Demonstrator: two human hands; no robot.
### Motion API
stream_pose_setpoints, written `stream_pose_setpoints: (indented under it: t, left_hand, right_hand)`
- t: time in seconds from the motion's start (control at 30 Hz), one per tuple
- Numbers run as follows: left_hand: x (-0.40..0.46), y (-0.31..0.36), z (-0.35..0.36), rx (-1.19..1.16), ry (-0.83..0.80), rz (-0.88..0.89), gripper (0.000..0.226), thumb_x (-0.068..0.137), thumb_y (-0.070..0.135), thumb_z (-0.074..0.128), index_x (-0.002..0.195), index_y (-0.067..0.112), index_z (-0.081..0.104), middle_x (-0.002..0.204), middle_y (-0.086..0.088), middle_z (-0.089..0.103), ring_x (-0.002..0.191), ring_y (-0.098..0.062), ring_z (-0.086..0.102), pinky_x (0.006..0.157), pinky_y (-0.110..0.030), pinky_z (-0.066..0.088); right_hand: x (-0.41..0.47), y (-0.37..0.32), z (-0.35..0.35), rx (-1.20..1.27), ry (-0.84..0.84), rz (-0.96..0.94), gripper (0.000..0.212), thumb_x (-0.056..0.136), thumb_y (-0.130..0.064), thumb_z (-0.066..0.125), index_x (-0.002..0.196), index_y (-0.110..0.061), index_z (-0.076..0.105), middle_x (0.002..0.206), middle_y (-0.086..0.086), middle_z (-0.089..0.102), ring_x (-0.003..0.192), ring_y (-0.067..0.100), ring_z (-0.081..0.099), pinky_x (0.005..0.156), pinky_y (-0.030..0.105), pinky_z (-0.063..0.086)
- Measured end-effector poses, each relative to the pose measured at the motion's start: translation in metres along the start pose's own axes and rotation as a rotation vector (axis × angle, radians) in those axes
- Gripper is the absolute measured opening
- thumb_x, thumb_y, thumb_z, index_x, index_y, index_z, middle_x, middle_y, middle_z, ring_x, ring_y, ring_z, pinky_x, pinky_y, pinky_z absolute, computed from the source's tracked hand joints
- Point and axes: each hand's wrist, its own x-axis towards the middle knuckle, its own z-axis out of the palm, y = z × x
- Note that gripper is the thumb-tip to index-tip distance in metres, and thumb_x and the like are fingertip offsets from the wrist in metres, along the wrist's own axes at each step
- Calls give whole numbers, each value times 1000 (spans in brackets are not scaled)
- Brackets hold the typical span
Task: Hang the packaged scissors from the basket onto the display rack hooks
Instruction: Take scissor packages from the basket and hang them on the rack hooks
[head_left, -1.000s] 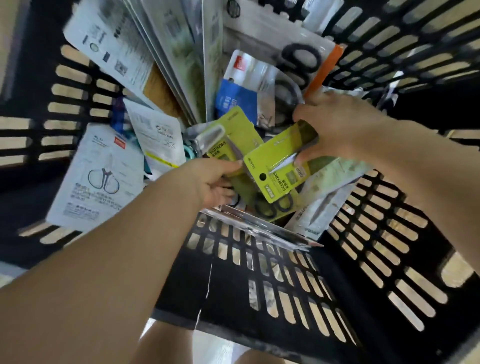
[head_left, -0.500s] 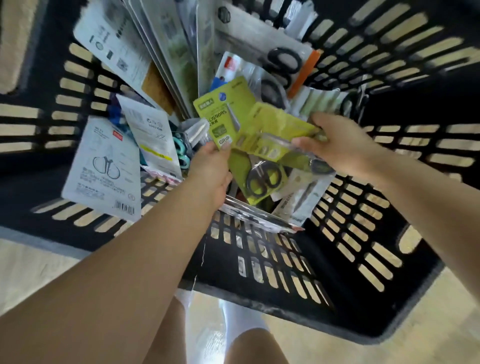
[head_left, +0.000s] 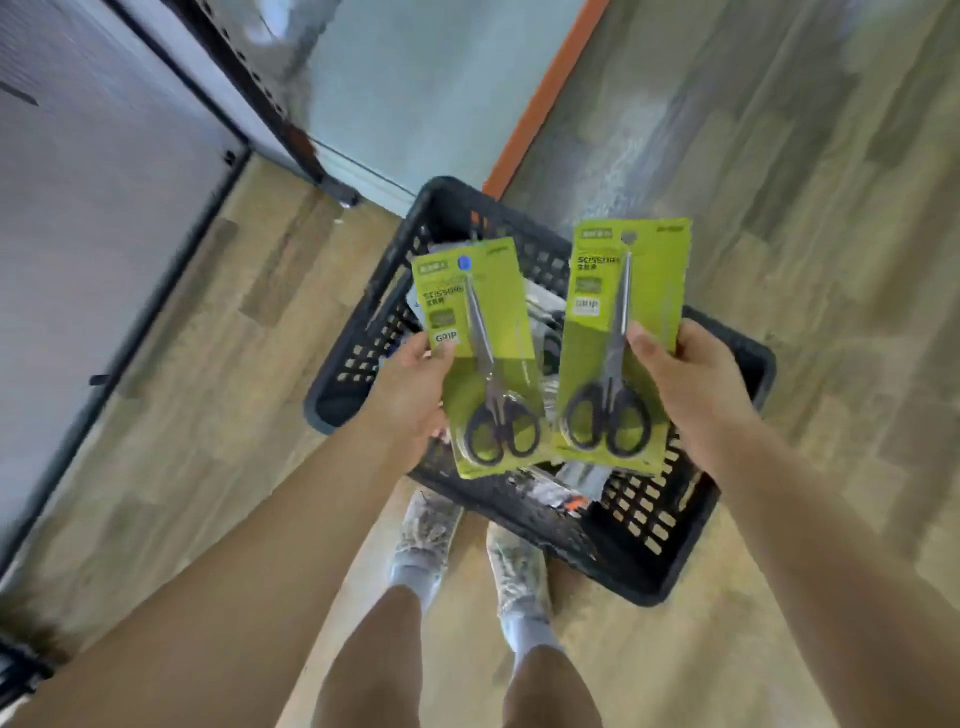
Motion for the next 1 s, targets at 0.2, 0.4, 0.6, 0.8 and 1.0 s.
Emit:
stream_pose_setpoints:
  t: [0.2, 0.4, 0.6, 0.8, 1.0]
  left_hand:
    - [-148, 120, -43, -88, 105, 274, 21, 101, 14, 42, 105, 9, 61, 105, -21, 64, 90, -32, 62, 81, -45, 50]
    - [-323, 218, -100, -237, 214, 495, 19, 101, 17, 40, 102, 10, 57, 93, -15, 65, 71, -22, 65, 60, -31, 57]
    - [-457, 230, -173, -507, 443, 643, 14, 100, 20, 46, 93, 12, 55, 74, -6, 60, 63, -20, 58, 56, -31, 52]
    - [-534, 206, -230, -788, 566, 681, 13, 95, 25, 56, 95, 12, 58, 88, -12, 63, 74, -28, 61, 63, -34, 51]
    - [-582, 198, -278, -753, 679, 810, 19, 93, 22, 59, 104, 7, 59, 92, -12, 66, 84, -28, 63, 82, -42, 53]
  right_hand:
    - [-90, -151, 11, 6, -110, -139, 19, 93, -35, 56, 95, -17, 60, 92, 0, 65, 87, 20, 59, 82, 34, 45]
    - [-214, -316, 34, 86, -362, -443, 9, 94, -23, 57, 93, -23, 66, 98, -5, 71, 91, 12, 65, 81, 30, 49]
    - [-351, -410, 82, 108, -565, -658, 12, 92, -25, 59, 82, -26, 65, 89, -10, 68, 83, 7, 61, 76, 26, 45]
    - [-452, -421, 141, 74, -830, -709, 5, 93, -27, 58, 92, -23, 61, 85, -22, 59, 80, -3, 54, 77, 18, 37]
    - [-521, -430, 186, 57, -963, -728, 38, 90, -36, 59, 118, -10, 55, 116, -9, 58, 117, 12, 48, 95, 27, 34]
